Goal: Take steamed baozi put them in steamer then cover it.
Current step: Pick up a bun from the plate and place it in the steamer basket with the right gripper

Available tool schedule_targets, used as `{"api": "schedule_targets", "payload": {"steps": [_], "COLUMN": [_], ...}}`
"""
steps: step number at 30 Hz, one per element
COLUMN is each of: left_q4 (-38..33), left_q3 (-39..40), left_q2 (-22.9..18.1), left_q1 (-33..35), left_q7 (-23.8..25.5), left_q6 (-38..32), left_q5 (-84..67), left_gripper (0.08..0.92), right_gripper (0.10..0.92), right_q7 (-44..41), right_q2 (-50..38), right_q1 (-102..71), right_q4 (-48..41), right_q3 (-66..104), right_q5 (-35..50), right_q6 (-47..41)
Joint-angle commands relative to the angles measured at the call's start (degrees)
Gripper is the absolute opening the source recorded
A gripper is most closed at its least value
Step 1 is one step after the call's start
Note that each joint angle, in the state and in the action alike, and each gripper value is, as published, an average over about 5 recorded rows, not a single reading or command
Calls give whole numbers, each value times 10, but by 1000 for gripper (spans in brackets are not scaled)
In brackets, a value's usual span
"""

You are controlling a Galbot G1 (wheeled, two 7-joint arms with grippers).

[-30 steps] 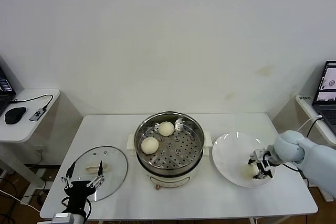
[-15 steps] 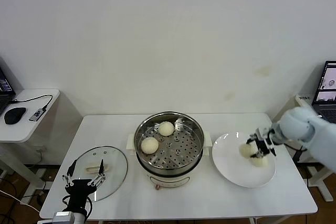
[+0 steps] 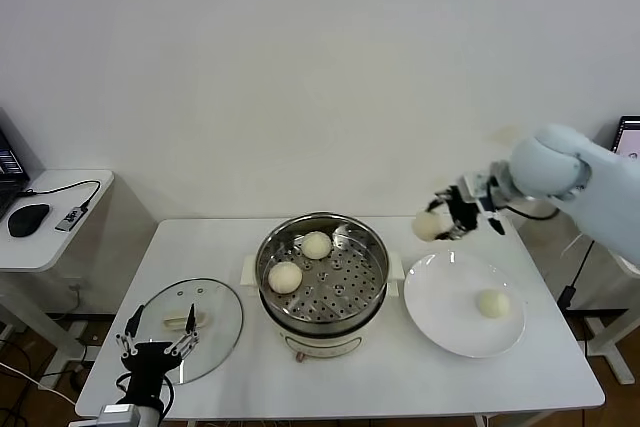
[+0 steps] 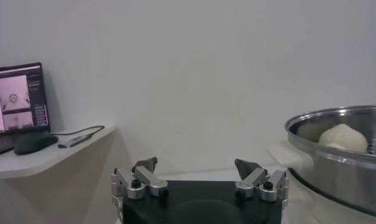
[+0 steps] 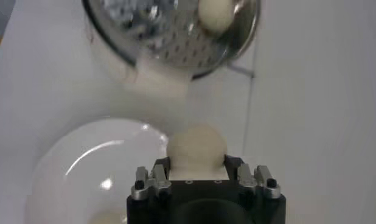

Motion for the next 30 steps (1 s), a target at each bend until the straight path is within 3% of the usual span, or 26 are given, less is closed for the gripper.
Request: {"api": "schedule_targets", "payload": {"steps": [1, 15, 30], "left_q4": [0, 8, 13], "left_q3": [-1, -3, -10], "left_q2": [-2, -5, -11], "left_q1": [0, -6, -5], "left_q7": [0, -5, -6], "left_q6": [0, 2, 1], "left_q5": [0, 3, 5], "left_gripper": [823, 823, 823], "right_gripper": [569, 561, 569], "right_q7": [4, 47, 52], "right_q2": [98, 192, 245], "right_q1": [71, 37, 23], "right_q4": [18, 30, -45], "right_q3": [-73, -142, -164], "right_q5": [33, -17, -122], "right_q6": [22, 125, 316]}}
